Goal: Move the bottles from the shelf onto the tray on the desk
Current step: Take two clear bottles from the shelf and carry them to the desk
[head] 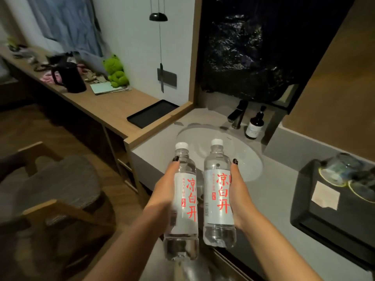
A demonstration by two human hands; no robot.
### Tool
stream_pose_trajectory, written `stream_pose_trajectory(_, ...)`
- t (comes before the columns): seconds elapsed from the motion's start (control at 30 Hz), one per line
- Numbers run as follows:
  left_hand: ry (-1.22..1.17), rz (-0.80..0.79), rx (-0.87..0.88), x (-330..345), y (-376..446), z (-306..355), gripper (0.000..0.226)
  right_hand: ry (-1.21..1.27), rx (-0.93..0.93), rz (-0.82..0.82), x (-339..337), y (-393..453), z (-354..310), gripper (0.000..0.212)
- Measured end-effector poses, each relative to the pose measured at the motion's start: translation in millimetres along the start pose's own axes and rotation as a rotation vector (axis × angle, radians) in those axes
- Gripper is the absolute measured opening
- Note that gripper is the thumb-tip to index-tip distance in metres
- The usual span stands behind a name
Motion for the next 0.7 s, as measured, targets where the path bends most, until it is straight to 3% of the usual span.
stream_pose_trajectory(0.13,-0.037,-0.014,0.050,-19.8,20.9,33.4,0.046,-0.045,0.019,-0.038,34.0,36.1,-8.0,0.061)
stream_pose_trajectory(0.37,0.116,0.062,0.231,-78.7,71.5,103.4,0.038,-0.098,0.039,-0.077,97.7,96.6,-3.8,0.059)
stream_pose_trajectory(0.7,0.098,-0.015,0.080,-190.9,156.2,200.4,0.046,-0.110,0.021,0.069,218.0,200.2,8.2,0.057)
Point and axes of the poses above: each hand's wrist, its own y-axis towards the middle knuckle, its own x-axis out of the palm, z = x × y, the point moved 10 cm from there along y, towards the middle knuckle, and after that the axes turned 10 degrees about -x, right-handed, at the moved point
